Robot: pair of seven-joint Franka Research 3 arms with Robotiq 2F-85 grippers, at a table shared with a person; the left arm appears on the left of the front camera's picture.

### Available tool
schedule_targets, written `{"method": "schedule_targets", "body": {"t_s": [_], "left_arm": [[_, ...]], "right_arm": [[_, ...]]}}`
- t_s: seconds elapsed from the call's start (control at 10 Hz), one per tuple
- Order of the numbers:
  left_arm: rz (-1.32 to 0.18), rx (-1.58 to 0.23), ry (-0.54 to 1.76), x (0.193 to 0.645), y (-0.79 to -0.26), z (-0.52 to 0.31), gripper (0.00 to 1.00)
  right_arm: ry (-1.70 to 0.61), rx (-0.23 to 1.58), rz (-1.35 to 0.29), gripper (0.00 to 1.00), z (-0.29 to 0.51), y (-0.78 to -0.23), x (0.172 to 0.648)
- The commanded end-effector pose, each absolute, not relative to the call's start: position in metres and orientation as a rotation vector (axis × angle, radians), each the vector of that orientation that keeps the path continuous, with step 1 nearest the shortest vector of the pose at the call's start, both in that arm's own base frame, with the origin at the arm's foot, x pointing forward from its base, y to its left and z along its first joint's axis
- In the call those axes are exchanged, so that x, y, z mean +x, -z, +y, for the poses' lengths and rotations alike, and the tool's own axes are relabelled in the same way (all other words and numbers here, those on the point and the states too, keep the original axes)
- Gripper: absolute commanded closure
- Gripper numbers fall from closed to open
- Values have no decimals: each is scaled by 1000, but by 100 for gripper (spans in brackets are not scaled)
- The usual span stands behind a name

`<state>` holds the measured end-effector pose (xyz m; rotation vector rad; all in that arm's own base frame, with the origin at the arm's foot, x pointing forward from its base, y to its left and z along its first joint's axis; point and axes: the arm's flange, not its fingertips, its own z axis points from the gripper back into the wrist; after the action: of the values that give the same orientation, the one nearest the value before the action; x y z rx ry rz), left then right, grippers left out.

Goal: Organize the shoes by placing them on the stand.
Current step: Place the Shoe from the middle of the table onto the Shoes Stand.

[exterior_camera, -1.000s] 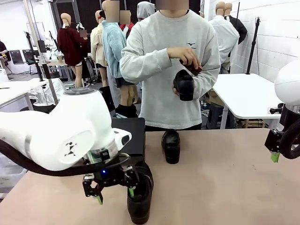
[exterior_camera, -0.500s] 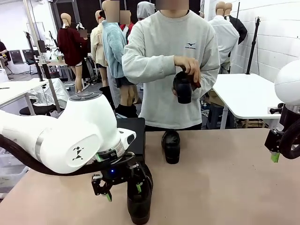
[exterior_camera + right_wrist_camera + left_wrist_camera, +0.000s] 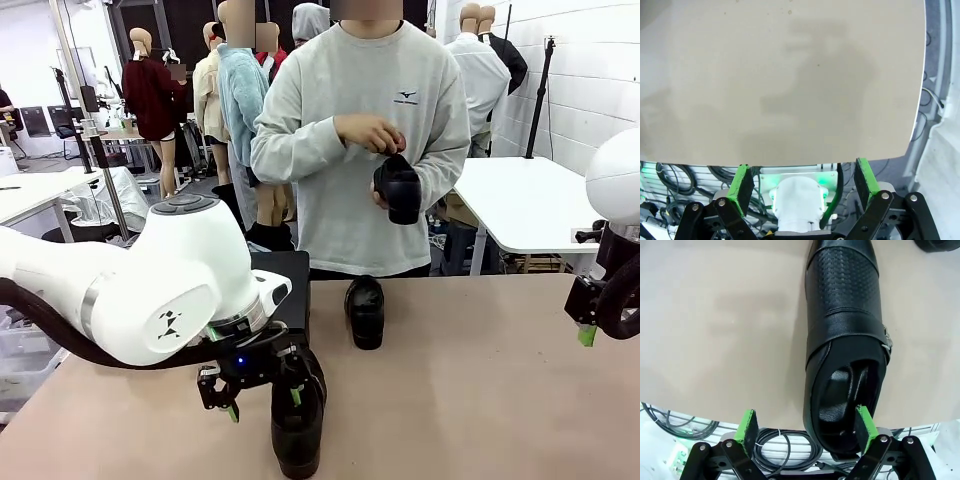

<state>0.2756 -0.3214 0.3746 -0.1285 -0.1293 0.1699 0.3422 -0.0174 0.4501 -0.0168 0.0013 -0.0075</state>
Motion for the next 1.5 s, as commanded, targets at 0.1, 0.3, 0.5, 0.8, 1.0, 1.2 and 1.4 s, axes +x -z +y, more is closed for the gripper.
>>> {"method": "schedule_targets", "body": {"t_s": [0.1,0.3,0.5,0.8,1.0,1.2,1.4], "left_arm": [[-115,-120,-114,287,-365,-328,7],[-115,-102,-114,289,-364,-329,47],[-113,-97,-102,288,-365,-330,87],[-115,-99,-88,287,-365,-332,100],[-96,-114,-88,288,-365,-331,100],[-88,-104,-80,289,-363,-332,100],[-82,-107,-58,291,-361,-336,100]], "right_arm": [[14,-19,7,0,-16,-449,342],[14,-19,7,0,-16,-449,342],[14,-19,7,0,-16,-449,342],[14,-19,7,0,-16,-449,342],[14,-19,7,0,-16,-449,342],[14,-19,7,0,-16,-449,342],[14,-19,7,0,-16,-449,342]]}}
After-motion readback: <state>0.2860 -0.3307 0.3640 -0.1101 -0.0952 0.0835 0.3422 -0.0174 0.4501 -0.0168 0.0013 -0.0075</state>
